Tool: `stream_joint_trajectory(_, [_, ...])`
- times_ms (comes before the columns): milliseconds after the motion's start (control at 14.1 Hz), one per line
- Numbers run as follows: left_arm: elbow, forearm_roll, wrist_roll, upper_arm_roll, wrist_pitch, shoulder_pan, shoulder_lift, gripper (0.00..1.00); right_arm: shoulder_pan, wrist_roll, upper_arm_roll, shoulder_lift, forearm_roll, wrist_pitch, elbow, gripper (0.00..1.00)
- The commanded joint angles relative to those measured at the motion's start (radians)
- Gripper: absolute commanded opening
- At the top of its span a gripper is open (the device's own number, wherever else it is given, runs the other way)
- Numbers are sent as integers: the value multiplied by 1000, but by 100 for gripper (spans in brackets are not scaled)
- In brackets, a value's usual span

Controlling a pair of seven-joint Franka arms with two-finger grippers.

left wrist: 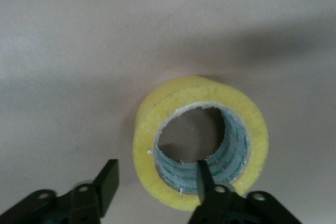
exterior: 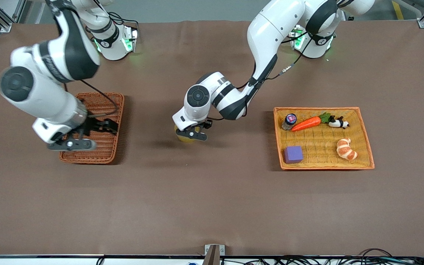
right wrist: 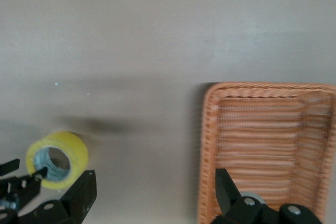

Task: Move tape to another basket
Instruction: 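Grasp the tape with the right gripper while the left gripper releases it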

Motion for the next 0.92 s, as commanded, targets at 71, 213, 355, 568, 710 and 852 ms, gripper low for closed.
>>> stream_joint_trajectory(71, [-28, -12, 2, 16, -116, 39, -107, 100, -3, 46, 49, 11, 2, 166, -104, 100])
stream_joint_trajectory(213, [-71, -1, 22, 19, -187, 96, -195, 100, 6, 110, 88, 8, -4, 249, -184, 100])
stream_joint_trajectory(355, [-192, 2, 73, 10, -190, 166, -330, 100, 69, 227, 111, 33, -17, 281, -205, 100])
stream_joint_trajectory(568, [-358, 2, 165, 8, -198, 261, -514, 100, 141, 325, 117, 77, -36, 323, -235, 100])
stream_joint_trajectory(710, [-426, 2, 229, 8, -262, 344, -629, 100, 180, 379, 122, 89, -44, 423, -301, 100])
stream_joint_trajectory(852, [-440, 2, 315, 10, -346, 432, -713, 100, 213, 404, 120, 143, -48, 574, -362, 100])
